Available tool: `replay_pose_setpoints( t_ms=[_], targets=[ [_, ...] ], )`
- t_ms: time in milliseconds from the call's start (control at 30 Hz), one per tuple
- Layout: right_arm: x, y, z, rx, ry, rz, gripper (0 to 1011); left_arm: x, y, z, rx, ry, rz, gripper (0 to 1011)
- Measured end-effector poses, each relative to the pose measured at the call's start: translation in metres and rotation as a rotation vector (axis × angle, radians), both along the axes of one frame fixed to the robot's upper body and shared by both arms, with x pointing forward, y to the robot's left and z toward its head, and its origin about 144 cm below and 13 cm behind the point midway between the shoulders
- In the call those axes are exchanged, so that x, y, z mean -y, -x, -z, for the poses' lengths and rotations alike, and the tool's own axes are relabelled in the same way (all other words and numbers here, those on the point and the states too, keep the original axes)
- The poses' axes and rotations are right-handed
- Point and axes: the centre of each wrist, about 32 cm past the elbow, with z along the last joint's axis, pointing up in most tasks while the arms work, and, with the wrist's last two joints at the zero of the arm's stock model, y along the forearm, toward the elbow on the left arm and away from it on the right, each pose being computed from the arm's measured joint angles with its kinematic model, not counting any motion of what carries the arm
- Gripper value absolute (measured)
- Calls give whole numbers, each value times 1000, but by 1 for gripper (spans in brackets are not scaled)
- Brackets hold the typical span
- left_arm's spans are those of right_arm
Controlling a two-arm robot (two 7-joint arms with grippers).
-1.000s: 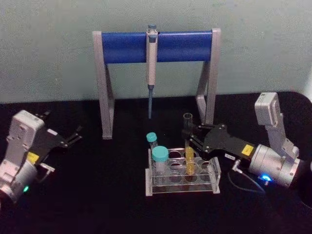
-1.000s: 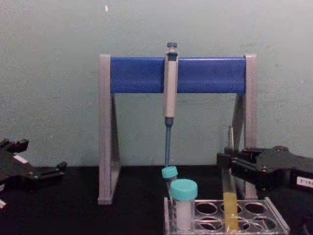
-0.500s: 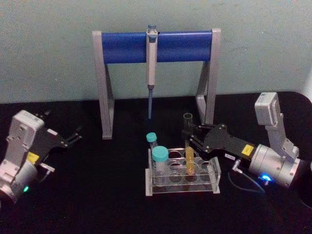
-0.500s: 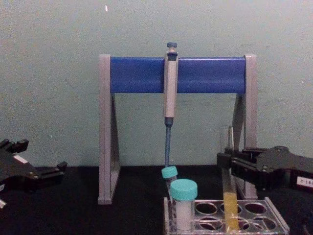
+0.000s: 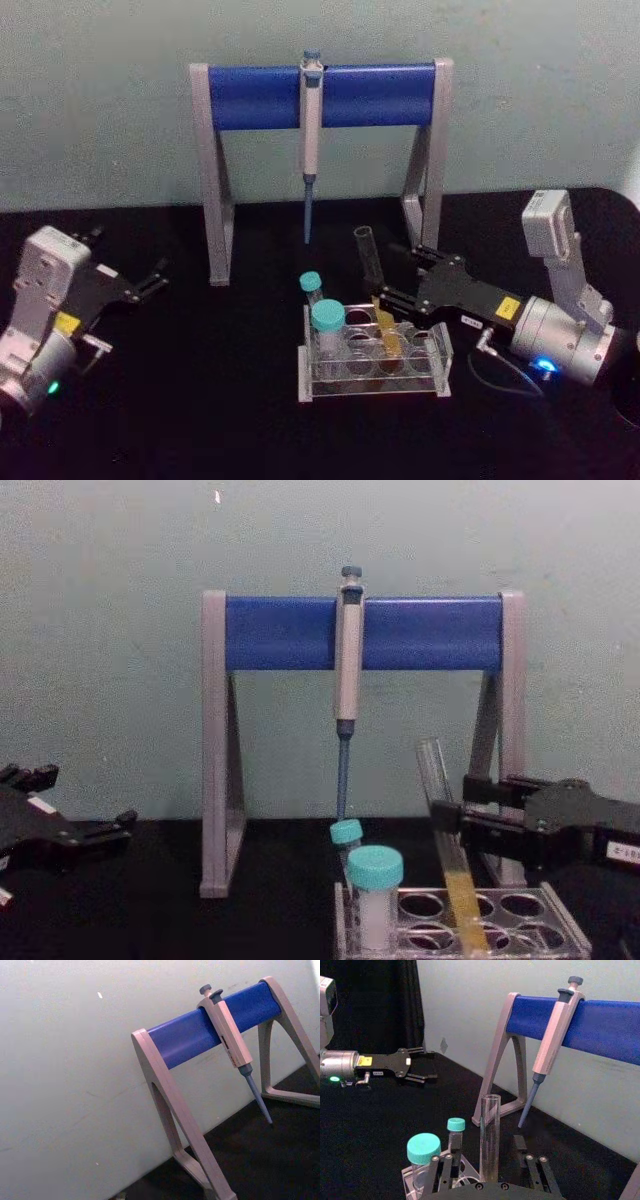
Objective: Pick up the test tube from the test tube rack, shake it, then place it back into the test tube rack.
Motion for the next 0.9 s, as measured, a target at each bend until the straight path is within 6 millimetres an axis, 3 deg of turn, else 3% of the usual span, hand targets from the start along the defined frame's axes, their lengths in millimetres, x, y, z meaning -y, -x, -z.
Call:
replay_pose_setpoints(
  t_ms=[433, 900],
  targets=[
    [0, 0, 0, 0, -1, -1, 1000, 0, 0, 0, 0, 0, 0, 1001],
    [3, 7, -9, 84, -90, 80, 1000, 0, 0, 0, 0, 0, 0, 1001]
  ],
)
